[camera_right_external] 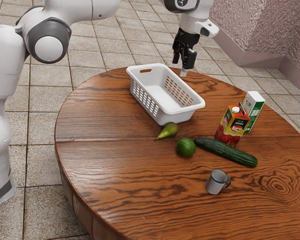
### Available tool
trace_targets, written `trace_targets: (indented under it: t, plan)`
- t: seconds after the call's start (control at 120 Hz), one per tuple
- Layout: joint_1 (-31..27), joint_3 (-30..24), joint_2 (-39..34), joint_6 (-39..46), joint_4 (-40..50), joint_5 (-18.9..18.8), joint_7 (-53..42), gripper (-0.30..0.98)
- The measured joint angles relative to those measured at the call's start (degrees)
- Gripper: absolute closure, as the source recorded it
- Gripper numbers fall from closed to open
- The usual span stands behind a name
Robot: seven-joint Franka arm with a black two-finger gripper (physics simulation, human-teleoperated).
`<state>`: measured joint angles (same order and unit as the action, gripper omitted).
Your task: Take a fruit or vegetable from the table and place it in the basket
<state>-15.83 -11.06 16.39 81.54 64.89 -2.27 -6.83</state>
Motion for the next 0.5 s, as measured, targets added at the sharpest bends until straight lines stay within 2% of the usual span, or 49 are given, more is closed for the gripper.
trace_targets:
  t: [0.367,0.5]
  plan:
    - [-0.3,-0.1,0.3,0.1,-0.1,0.7,-1.5,0.00]
    - [0.1,-7.1,-0.8,0.0,-0.1,-3.3,-3.9,0.00]
